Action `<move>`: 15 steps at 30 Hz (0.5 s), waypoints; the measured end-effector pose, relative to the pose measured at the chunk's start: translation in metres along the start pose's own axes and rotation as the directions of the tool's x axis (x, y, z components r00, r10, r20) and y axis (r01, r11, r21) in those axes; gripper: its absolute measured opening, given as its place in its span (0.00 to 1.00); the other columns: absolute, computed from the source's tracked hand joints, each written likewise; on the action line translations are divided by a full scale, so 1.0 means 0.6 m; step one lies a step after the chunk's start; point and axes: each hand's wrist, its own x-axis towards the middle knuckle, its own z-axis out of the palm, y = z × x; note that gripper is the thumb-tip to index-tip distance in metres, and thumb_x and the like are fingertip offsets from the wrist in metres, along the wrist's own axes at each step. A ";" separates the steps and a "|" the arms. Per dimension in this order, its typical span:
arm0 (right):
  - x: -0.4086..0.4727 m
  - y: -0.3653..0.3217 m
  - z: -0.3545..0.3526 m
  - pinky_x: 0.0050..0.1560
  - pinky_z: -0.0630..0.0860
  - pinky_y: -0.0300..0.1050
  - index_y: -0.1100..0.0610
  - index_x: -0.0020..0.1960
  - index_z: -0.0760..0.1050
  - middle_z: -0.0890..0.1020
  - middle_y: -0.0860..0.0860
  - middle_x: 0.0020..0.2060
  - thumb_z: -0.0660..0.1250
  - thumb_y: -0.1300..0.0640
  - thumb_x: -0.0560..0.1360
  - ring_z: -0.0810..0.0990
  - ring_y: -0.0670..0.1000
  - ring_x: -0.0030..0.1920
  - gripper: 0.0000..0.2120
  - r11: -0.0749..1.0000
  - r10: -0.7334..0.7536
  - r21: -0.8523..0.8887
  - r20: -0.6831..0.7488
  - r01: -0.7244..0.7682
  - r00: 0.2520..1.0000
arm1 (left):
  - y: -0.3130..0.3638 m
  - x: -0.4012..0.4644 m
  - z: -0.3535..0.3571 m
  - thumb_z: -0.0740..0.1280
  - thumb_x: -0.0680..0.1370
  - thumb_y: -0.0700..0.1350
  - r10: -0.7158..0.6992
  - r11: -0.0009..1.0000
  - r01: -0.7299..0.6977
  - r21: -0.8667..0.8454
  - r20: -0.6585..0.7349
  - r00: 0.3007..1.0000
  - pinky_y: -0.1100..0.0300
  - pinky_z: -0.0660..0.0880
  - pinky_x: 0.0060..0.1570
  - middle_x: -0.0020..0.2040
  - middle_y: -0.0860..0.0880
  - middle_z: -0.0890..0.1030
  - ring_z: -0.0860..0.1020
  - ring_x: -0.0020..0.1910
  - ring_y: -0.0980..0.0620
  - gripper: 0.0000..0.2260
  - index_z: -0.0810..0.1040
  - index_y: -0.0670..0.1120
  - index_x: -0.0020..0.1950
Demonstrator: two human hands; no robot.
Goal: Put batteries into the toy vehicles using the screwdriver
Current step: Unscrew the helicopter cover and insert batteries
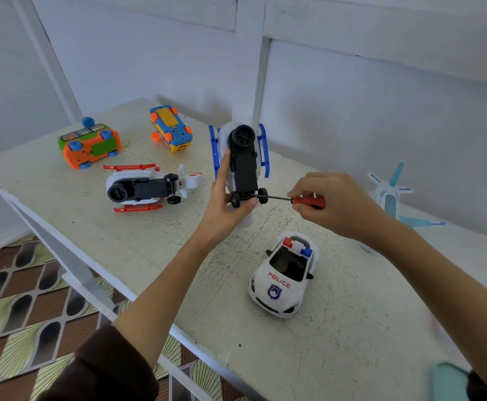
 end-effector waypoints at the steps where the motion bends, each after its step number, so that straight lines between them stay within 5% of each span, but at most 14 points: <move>1: -0.001 0.001 0.003 0.41 0.78 0.51 0.58 0.46 0.80 0.80 0.50 0.38 0.67 0.62 0.72 0.77 0.49 0.37 0.04 1.000 0.000 -0.005 0.005 0.000 1.000 | -0.001 0.001 0.000 0.66 0.77 0.33 0.004 1.000 -0.004 -0.002 -0.003 1.000 0.71 0.72 0.54 0.70 0.67 0.59 0.72 0.66 0.56 0.40 0.47 0.65 0.72; 6: -0.009 -0.001 0.029 0.41 0.77 0.49 0.56 0.43 0.70 0.79 0.52 0.40 0.61 0.60 0.76 0.78 0.53 0.39 0.03 0.999 0.023 -0.045 0.063 -0.020 0.998 | -0.003 0.001 -0.002 0.66 0.76 0.30 0.002 0.999 -0.002 -0.044 -0.004 1.000 0.68 0.73 0.55 0.76 0.56 0.59 0.75 0.64 0.55 0.41 0.48 0.62 0.74; 15: -0.025 0.004 0.061 0.37 0.76 0.49 0.58 0.50 0.67 0.77 0.52 0.41 0.56 0.55 0.80 0.77 0.54 0.34 0.06 0.996 0.081 -0.036 0.069 -0.079 0.994 | -0.008 0.002 -0.005 0.65 0.73 0.25 -0.057 0.993 0.055 -0.102 -0.022 0.998 0.61 0.75 0.59 0.67 0.64 0.67 0.76 0.62 0.54 0.44 0.48 0.58 0.76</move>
